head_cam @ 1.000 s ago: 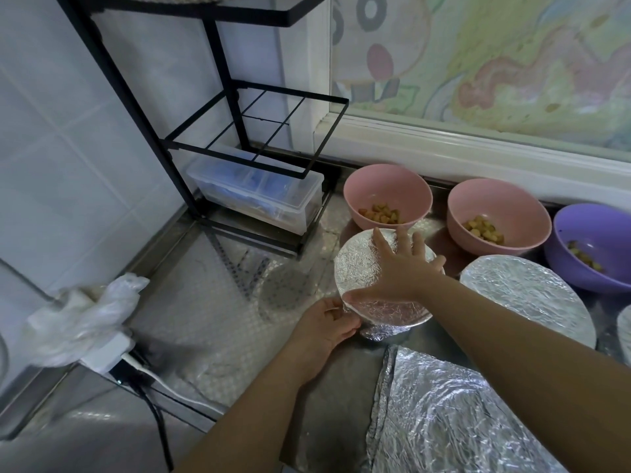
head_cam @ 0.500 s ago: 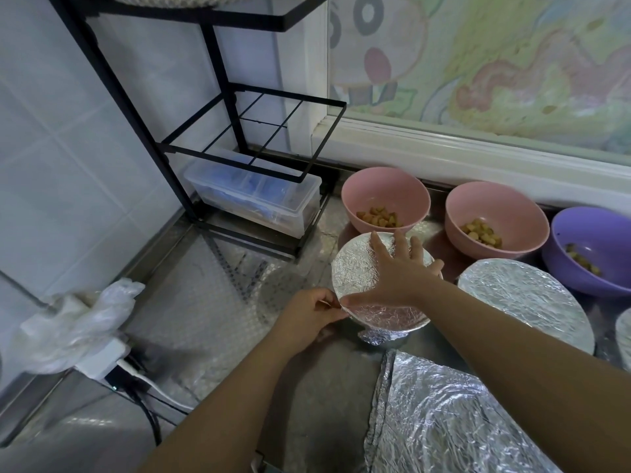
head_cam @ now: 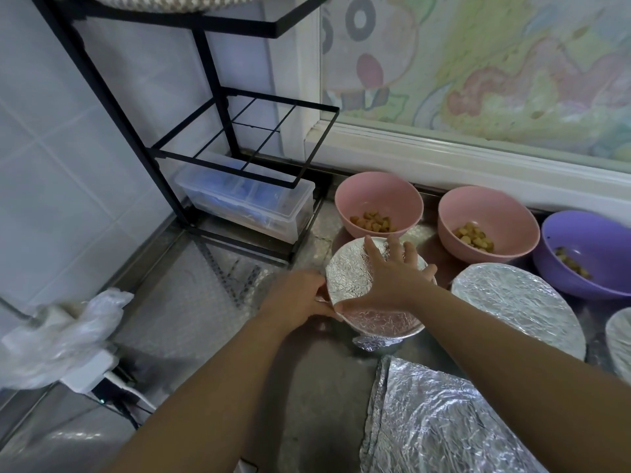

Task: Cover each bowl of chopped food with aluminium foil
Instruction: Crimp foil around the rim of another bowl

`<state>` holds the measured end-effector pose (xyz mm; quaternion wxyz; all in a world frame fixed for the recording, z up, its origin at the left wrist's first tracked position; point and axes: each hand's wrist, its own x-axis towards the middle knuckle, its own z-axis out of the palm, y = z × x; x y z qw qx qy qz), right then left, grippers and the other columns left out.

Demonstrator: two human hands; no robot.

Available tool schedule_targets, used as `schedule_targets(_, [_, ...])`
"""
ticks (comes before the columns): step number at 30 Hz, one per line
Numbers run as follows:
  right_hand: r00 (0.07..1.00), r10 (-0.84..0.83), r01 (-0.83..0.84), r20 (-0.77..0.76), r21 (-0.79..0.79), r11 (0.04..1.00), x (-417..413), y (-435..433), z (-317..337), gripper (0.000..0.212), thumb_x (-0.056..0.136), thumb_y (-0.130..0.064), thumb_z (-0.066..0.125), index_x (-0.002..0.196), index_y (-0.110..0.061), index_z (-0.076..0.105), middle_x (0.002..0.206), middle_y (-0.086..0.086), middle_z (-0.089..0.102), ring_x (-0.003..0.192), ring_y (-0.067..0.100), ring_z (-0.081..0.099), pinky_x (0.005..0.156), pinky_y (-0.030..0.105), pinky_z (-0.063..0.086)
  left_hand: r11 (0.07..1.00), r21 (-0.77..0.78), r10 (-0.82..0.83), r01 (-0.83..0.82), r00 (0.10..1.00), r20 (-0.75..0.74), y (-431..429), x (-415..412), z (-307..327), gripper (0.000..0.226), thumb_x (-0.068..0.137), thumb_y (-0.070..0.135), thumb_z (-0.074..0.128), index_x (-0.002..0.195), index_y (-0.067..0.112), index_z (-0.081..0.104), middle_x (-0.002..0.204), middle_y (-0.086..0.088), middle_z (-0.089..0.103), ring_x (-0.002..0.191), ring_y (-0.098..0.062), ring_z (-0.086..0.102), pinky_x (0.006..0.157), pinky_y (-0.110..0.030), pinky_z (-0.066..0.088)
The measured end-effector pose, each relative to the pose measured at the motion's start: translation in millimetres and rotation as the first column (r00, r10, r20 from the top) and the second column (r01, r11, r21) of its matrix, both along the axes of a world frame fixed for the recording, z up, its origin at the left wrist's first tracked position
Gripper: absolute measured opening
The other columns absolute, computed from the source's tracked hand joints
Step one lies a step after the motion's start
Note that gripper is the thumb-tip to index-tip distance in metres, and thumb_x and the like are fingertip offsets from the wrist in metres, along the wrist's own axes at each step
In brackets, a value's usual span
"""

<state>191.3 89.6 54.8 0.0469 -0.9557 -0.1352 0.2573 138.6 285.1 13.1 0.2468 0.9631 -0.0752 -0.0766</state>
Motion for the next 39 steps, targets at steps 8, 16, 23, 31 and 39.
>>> schedule_targets(8, [0.999, -0.046, 0.046, -0.015, -0.003, 0.999, -0.5, 1.9, 2.2, 0.153, 0.043, -0.102, 0.058, 0.157, -0.037, -0.021, 0.165, 0.011, -0.028, 0.152, 0.044, -0.020, 0.111, 0.080, 0.005, 0.999, 0.040, -0.028, 0.034, 0.991, -0.132, -0.3, 12.6, 5.1, 0.049, 0.066, 0.054, 0.084, 0.097, 0.019, 0.067, 0.089, 0.011, 0.064, 0.080, -0.010, 0.063, 0.075, -0.035, 0.054])
schedule_targets(16, [0.989, -0.141, 0.137, -0.051, -0.086, 0.987, 0.4, -9.5, 15.4, 0.147, 0.048, -0.106, 0.042, 0.154, -0.033, -0.029, 0.164, 0.019, -0.026, 0.152, 0.046, -0.015, 0.114, 0.077, 0.008, 0.887, -0.270, 0.332, -0.375, 0.924, -0.192, -8.1, -21.3, -5.7, 0.011, 0.094, 0.026, 0.067, 0.101, 0.018, 0.069, 0.090, 0.005, 0.072, 0.072, -0.007, 0.068, 0.068, -0.023, 0.055])
schedule_targets(23, [0.996, -0.072, 0.072, -0.050, -0.012, 0.997, 4.6, 5.1, 8.4, 0.158, 0.037, -0.104, 0.055, 0.153, -0.039, -0.030, 0.161, 0.011, -0.036, 0.148, 0.045, -0.028, 0.111, 0.080, 0.000, 0.416, -0.620, 0.210, -0.665, 0.734, -0.646, -43.9, -50.0, -4.4, 0.024, 0.095, -0.005, 0.048, 0.109, 0.014, 0.051, 0.079, -0.003, 0.069, 0.064, -0.014, 0.069, 0.064, -0.026, 0.053])
schedule_targets(31, [0.995, -0.063, 0.061, -0.077, -0.034, 0.998, 3.4, 6.2, 8.5, 0.155, 0.041, -0.103, 0.055, 0.154, -0.037, -0.028, 0.162, 0.012, -0.036, 0.148, 0.045, -0.027, 0.110, 0.081, 0.001, 0.307, -0.748, 0.182, -0.588, 0.808, -0.560, -43.8, -64.4, -29.5, 0.031, 0.087, -0.012, 0.060, 0.106, 0.011, 0.054, 0.105, -0.014, 0.071, 0.097, -0.018, 0.071, 0.090, -0.032, 0.056])
schedule_targets(39, [0.995, -0.060, 0.058, -0.086, -0.026, 0.998, 3.4, 4.3, 5.5, 0.154, 0.042, -0.103, 0.054, 0.155, -0.036, -0.027, 0.160, 0.012, -0.038, 0.147, 0.045, -0.030, 0.110, 0.082, 0.000, 0.595, -0.688, 0.316, -0.415, 0.908, -0.275, -40.4, -64.9, -25.4, 0.016, 0.086, 0.010, 0.075, 0.086, 0.023, 0.066, 0.079, 0.007, 0.069, 0.068, 0.000, 0.061, 0.068, -0.015, 0.047])
